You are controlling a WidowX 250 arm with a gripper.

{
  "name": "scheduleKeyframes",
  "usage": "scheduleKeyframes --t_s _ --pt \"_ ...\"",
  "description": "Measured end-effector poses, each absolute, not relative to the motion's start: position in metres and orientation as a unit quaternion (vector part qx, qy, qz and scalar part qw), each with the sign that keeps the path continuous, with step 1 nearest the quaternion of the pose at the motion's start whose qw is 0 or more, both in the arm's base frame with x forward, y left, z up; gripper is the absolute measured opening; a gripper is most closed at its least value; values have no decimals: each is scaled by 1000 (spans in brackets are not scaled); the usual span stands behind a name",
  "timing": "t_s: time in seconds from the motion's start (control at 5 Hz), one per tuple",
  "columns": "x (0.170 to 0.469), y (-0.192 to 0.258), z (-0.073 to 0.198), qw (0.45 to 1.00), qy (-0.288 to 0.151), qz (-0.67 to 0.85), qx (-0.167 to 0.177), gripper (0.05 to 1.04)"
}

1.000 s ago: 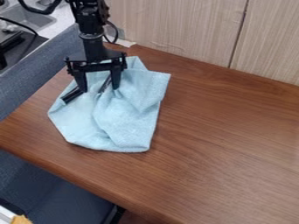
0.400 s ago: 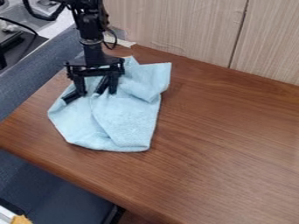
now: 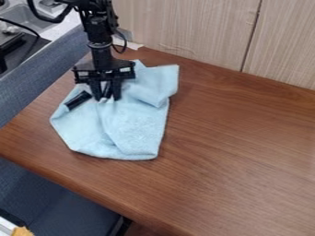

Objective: Unfold the cloth from left to right

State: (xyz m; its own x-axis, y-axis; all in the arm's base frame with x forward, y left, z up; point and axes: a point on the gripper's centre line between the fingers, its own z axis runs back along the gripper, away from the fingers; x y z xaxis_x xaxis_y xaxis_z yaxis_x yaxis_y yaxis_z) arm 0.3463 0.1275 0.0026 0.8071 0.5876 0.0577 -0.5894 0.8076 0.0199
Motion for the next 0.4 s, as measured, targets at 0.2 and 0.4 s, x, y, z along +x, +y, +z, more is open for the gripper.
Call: scheduleKeyframes --t_s 0.2,0.4 --pt "346 127 2 950 -23 312 18 186" --pt "345 127 1 950 -21 312 18 94"
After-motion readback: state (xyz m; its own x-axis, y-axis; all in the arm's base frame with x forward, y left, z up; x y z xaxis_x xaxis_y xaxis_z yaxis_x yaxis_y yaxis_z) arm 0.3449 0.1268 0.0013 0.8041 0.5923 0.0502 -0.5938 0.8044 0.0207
